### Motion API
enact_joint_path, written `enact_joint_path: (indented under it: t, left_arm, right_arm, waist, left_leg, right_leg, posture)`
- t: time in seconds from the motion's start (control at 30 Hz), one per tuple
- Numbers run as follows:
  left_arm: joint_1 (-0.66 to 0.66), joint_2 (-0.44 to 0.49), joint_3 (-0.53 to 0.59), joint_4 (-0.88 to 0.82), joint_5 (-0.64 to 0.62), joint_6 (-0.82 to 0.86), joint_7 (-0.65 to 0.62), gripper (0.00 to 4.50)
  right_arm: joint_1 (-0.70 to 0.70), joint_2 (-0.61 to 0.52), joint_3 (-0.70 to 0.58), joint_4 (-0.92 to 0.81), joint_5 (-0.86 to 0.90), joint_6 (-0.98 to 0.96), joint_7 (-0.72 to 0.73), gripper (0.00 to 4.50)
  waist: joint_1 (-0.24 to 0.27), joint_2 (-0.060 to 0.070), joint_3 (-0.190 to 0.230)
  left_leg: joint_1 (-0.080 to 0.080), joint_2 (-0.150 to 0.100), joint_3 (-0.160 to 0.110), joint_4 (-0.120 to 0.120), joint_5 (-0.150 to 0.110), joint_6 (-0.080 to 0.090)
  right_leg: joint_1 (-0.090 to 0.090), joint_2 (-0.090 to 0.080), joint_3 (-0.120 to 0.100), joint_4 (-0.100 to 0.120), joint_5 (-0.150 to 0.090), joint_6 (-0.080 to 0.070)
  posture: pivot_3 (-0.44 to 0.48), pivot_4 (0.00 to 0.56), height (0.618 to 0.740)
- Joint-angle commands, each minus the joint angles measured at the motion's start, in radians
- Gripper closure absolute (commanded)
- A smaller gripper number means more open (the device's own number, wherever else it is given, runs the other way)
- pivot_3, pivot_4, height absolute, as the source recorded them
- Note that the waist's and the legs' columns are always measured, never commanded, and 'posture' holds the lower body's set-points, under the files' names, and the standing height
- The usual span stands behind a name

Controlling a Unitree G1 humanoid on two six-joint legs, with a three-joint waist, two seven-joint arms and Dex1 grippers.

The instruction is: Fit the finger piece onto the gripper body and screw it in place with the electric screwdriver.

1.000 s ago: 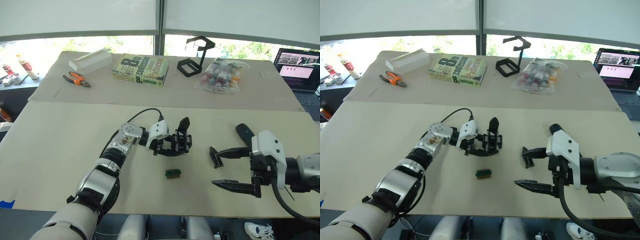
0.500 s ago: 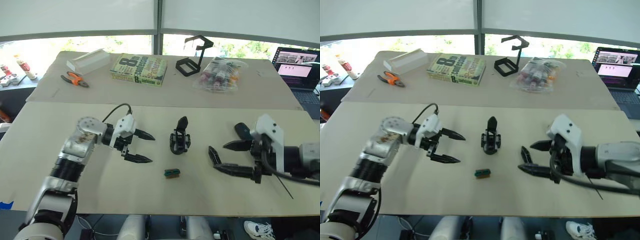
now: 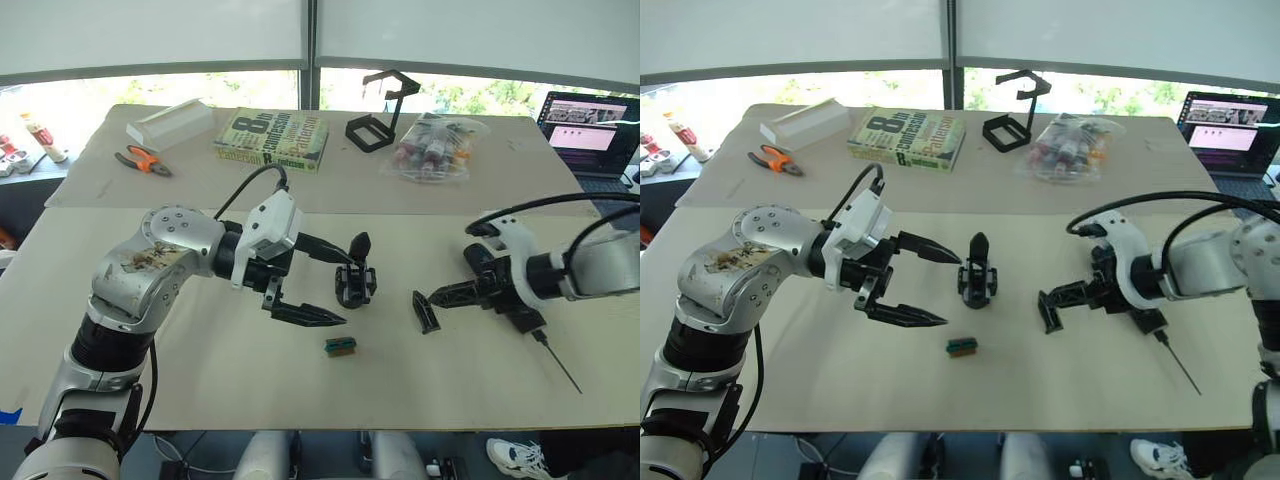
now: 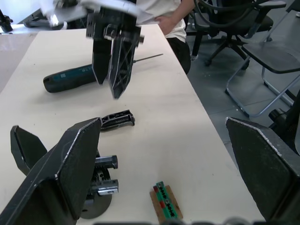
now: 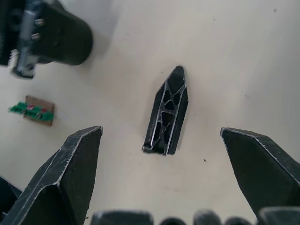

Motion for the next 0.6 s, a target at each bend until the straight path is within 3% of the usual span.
enact_joint_path:
  t: [0.03, 0.3, 0.4, 0.6]
  left_arm:
    - [-0.019, -0.004, 0.007, -0.025, -0.022, -0.022, 0.014, 0.04]
    - [-0.021, 0.005, -0.011, -0.026, -0.011, -0.04, 0.013, 0.04]
    - [-0.027, 0.004, -0.013, -0.024, -0.012, -0.038, 0.02, 0.0]
    - [-0.038, 0.01, -0.007, 0.0, -0.011, -0.022, 0.04, 0.0]
  right_arm:
    - [-0.021, 0.002, 0.075, 0.02, 0.166, -0.056, -0.163, 0.0]
    - [0.048, -0.007, 0.237, -0.011, 0.334, -0.2, -0.385, 0.0]
    - [0.066, 0.003, 0.255, -0.008, 0.297, -0.201, -0.399, 0.82]
    - [0.085, 0.004, 0.213, -0.048, 0.227, -0.192, -0.336, 2.96]
  waist:
    - [0.0, 0.0, 0.0]
    - [0.0, 0.0, 0.0]
    - [0.0, 0.0, 0.0]
    - [0.0, 0.0, 0.0]
  left_leg:
    - [0.0, 0.0, 0.0, 0.0, 0.0, 0.0]
    - [-0.002, -0.001, 0.0, -0.001, -0.001, 0.002]
    - [-0.001, 0.0, 0.001, -0.001, -0.001, 0.002]
    - [0.004, 0.001, 0.0, -0.001, -0.002, 0.003]
  right_leg:
    - [0.0, 0.0, 0.0, 0.0, 0.0, 0.0]
    - [0.0, 0.0, -0.001, -0.002, -0.001, 0.003]
    - [0.001, 0.0, -0.001, -0.002, -0.002, 0.003]
    - [0.005, 0.001, 0.0, -0.001, -0.002, 0.003]
  posture:
    - [0.0, 0.15, 0.74]
    - [0.0, 0.15, 0.74]
    - [0.0, 0.15, 0.74]
    - [0.0, 0.15, 0.74]
